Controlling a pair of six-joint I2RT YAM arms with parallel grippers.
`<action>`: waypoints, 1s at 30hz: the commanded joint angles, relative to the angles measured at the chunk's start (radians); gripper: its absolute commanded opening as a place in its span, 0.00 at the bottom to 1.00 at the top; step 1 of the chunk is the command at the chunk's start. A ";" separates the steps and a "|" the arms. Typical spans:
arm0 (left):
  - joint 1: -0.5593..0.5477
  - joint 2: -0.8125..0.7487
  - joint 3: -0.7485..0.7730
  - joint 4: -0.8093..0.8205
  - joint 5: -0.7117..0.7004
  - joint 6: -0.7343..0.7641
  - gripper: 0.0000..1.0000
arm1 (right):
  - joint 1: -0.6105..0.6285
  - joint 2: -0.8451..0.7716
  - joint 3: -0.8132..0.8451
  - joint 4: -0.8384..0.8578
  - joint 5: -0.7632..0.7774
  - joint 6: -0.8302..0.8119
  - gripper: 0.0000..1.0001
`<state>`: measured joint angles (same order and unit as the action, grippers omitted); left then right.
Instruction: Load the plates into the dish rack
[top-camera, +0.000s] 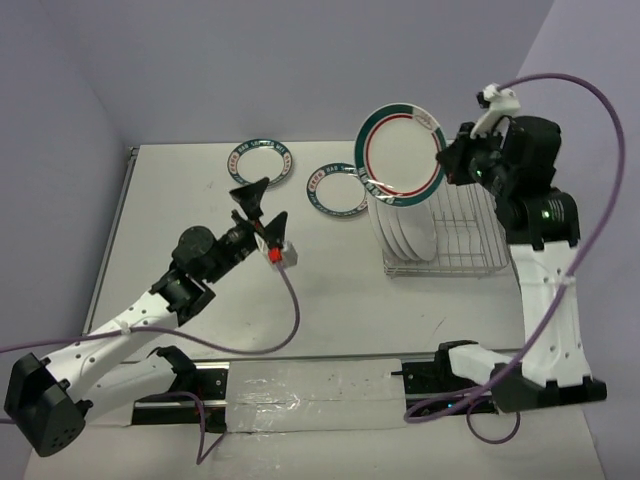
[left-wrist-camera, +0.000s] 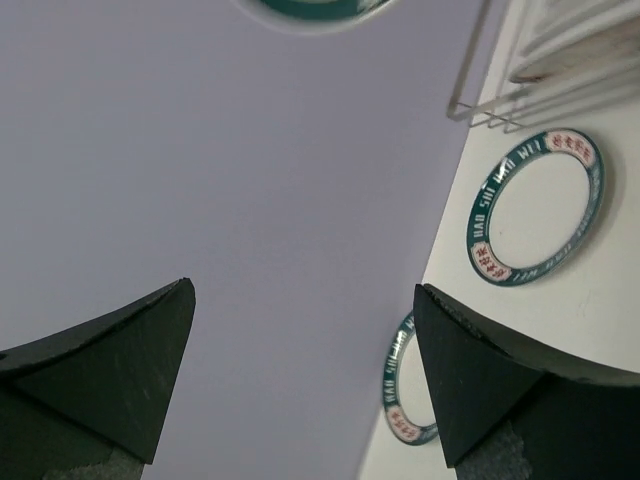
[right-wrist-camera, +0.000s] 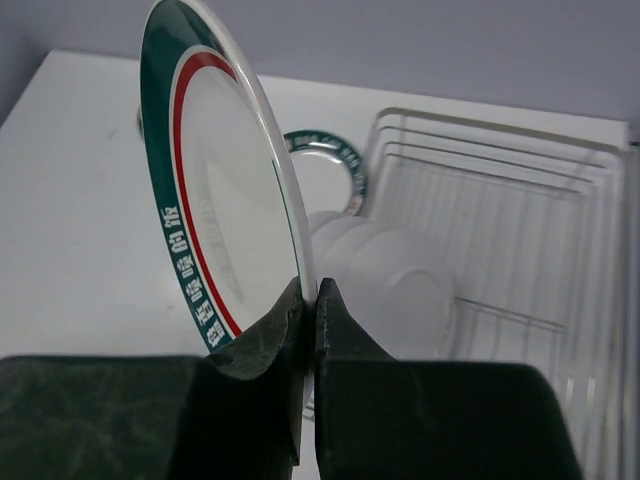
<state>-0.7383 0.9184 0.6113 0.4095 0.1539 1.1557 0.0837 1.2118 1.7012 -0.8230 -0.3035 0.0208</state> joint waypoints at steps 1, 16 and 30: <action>0.002 0.077 0.171 -0.043 -0.244 -0.348 0.99 | -0.021 -0.116 -0.058 0.076 0.261 0.028 0.00; 0.186 0.445 0.774 -0.739 -0.364 -1.114 0.99 | 0.112 -0.169 -0.305 0.194 0.961 -0.196 0.00; 0.212 0.517 0.768 -0.770 -0.387 -1.200 0.99 | 0.287 -0.055 -0.408 0.194 1.211 -0.249 0.00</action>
<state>-0.5335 1.4193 1.3426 -0.3519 -0.2131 -0.0082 0.3416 1.1400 1.2991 -0.6918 0.8108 -0.2340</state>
